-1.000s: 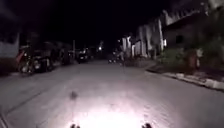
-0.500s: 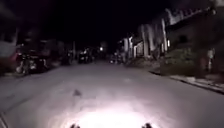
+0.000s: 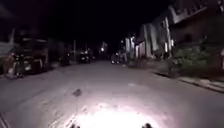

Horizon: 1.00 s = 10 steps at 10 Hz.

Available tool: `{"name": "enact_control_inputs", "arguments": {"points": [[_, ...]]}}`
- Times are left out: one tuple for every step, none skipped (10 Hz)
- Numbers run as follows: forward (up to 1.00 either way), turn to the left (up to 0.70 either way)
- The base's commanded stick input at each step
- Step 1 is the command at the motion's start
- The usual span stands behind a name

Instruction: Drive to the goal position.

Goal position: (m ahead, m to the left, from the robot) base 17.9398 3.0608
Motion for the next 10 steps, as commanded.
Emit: {"name": "enact_control_inputs", "arguments": {"points": [[0.85, 0.32], [0.85, 0.08], [0.85, 0.0], [0.85, 0.0], [0.85, 0.0], [0.85, 0.0], [0.85, 0.0], [0.85, 0.0], [0.85, 0.0], [0.85, 0.0]]}}
